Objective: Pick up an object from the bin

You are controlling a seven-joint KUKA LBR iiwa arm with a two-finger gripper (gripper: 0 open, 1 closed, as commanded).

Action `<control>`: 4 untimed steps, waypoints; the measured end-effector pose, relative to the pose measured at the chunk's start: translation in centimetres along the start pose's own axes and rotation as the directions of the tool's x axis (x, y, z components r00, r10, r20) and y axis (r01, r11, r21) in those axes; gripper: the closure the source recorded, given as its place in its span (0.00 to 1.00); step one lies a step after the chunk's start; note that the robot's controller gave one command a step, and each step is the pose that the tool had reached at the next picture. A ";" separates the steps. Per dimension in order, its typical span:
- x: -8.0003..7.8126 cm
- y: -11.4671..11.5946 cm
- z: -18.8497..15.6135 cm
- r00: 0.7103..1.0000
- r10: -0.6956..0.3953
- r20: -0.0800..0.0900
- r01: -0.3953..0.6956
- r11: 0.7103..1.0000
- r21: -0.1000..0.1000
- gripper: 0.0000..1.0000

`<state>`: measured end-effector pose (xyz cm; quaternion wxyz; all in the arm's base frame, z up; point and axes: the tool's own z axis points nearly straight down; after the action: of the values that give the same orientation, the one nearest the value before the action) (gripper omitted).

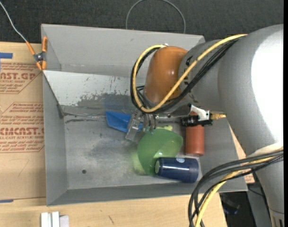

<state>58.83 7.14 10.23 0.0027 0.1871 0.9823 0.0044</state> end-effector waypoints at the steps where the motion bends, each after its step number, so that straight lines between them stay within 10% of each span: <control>1: 0.1 0.0 0.2 1.000 0.000 -0.003 0.000 1.000 0.002 1.00; 4: 0.2 0.0 -1.6 1.000 -0.001 -0.005 0.001 1.000 0.001 1.00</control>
Offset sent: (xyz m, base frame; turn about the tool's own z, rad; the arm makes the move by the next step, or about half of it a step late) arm 0.0001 0.0000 0.0144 0.0000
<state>58.66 7.16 11.84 0.0000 0.1867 0.9824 0.0042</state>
